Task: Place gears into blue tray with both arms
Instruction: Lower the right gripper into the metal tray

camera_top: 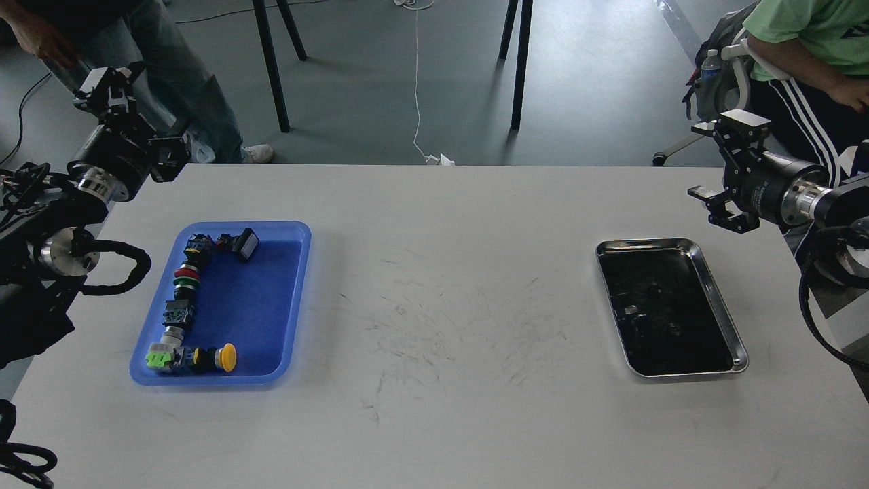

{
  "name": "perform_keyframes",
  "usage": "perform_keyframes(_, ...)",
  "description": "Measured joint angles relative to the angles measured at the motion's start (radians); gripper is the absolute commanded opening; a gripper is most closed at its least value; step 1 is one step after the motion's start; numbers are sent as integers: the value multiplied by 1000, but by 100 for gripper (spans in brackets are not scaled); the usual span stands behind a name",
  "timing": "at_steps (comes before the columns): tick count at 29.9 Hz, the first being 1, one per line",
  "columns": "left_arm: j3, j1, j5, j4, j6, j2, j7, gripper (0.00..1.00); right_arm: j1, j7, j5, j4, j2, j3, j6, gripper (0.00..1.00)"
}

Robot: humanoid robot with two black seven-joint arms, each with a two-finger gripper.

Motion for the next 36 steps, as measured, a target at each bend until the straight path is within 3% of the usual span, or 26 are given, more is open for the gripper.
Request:
perform_keyframes(11,-1,3,-3,0,0,-4,-4,98,103,-4,-138,-12,-20,-125,3,98)
perform_keyframes(19,-2,3,-5,0,0,-5,-6,98,112,-25,-429,-8,-17,-135,-30,97)
perform_keyframes(36,-6,4,-7,0,0,-5,-6,98,112,-26,-844,-7,23,-224,146,97)
